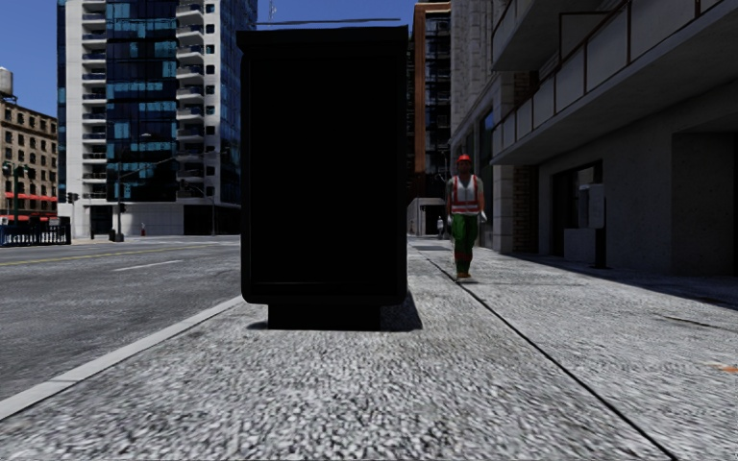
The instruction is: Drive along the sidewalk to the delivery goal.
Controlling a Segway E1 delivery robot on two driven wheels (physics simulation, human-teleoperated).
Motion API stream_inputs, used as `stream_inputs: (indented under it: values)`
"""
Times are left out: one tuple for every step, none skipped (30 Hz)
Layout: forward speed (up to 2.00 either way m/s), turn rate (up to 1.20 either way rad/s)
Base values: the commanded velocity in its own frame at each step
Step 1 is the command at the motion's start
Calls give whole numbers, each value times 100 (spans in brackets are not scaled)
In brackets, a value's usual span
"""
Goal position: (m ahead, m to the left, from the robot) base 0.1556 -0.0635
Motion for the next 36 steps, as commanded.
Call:
stream_inputs:
  values:
    - [65, -5]
    - [65, -5]
    - [56, 0]
    - [48, 0]
    - [31, 0]
    - [5, 0]
    - [0, 0]
    - [0, 0]
    - [0, 0]
    - [0, 0]
    - [0, 0]
    - [0, 0]
    - [0, 0]
    - [0, 0]
    - [0, 0]
    - [0, 0]
    - [0, 0]
    - [0, 0]
    - [0, 0]
    - [0, 0]
    - [0, 0]
    - [0, 0]
    - [0, 0]
    - [0, 0]
    - [0, 0]
    - [0, 0]
    - [0, 0]
    - [0, 0]
    - [0, 0]
    - [0, 0]
    - [0, 0]
    - [0, 0]
    - [0, 0]
    - [0, 0]
    - [0, 0]
    - [0, 0]
